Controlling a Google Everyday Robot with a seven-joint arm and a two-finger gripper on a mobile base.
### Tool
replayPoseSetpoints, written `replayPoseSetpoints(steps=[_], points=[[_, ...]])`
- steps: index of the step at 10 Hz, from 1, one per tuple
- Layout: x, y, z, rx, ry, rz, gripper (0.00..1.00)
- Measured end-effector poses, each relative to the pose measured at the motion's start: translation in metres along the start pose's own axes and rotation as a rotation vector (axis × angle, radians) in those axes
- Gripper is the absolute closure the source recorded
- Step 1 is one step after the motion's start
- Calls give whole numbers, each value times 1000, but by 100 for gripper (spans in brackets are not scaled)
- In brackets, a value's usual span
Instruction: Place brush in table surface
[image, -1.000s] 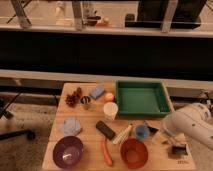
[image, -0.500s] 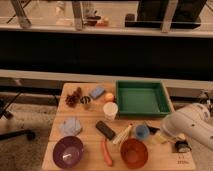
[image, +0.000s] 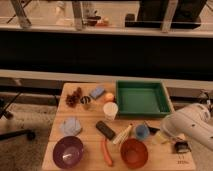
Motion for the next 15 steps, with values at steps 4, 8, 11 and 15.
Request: replayPoseSetpoints(steps=[4, 8, 11, 15], points=[[0, 0, -2, -8, 0, -3, 20], [1, 1, 1, -39, 7, -2, 20], [1, 2, 1, -44, 3, -4, 20], [3, 2, 3, -45, -4, -1, 20]])
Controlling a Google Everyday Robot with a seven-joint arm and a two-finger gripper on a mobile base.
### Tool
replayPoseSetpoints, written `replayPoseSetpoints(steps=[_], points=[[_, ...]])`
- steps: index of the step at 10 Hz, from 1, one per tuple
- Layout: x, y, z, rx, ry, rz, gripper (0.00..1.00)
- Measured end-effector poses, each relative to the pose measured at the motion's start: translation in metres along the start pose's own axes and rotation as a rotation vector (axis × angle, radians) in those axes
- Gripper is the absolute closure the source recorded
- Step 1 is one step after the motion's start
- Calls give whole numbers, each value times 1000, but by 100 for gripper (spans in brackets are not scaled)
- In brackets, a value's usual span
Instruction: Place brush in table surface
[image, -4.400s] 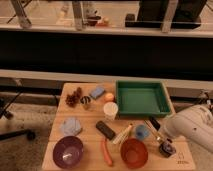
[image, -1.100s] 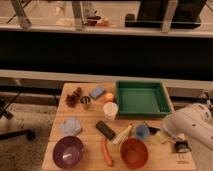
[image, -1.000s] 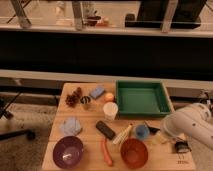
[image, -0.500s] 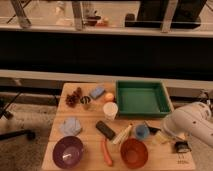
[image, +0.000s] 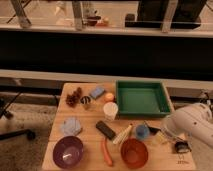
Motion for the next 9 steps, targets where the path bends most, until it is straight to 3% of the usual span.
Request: replayPoseSetpoints(steps=[9], points=[[13, -8, 17, -30, 5, 46, 20]])
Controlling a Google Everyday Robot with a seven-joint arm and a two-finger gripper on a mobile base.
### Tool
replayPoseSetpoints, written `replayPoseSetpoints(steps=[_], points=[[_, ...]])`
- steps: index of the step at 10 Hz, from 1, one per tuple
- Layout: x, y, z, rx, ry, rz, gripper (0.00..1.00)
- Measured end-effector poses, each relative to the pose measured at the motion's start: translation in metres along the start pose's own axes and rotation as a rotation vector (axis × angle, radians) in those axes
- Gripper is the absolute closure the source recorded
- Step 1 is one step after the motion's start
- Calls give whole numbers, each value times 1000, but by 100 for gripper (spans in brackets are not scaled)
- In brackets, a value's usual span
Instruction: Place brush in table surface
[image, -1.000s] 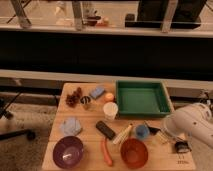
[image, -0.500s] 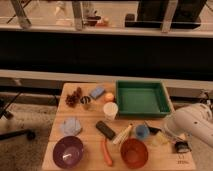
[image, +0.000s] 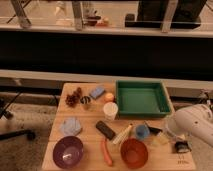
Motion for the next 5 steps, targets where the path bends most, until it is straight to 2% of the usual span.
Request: replayPoseSetpoints(steps=[5], points=[[7, -5, 17, -14, 10, 18, 20]])
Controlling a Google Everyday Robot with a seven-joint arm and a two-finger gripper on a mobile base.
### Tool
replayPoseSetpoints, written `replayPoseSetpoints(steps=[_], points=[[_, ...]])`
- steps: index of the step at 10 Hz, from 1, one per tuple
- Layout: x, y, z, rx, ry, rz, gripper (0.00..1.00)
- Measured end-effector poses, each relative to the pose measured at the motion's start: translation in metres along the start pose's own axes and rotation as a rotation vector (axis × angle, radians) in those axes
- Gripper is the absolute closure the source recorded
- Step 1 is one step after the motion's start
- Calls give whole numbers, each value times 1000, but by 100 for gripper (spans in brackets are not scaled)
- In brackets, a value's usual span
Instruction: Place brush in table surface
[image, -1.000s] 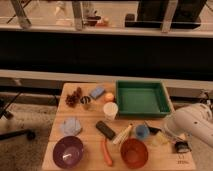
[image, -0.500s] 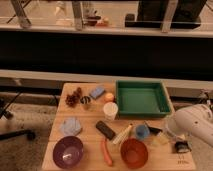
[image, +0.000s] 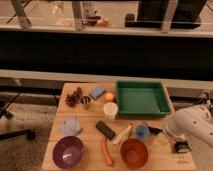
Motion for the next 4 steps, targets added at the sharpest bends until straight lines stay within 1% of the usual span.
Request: replayPoseSetpoints(steps=[4], points=[[5, -2, 6, -15, 3, 15, 20]])
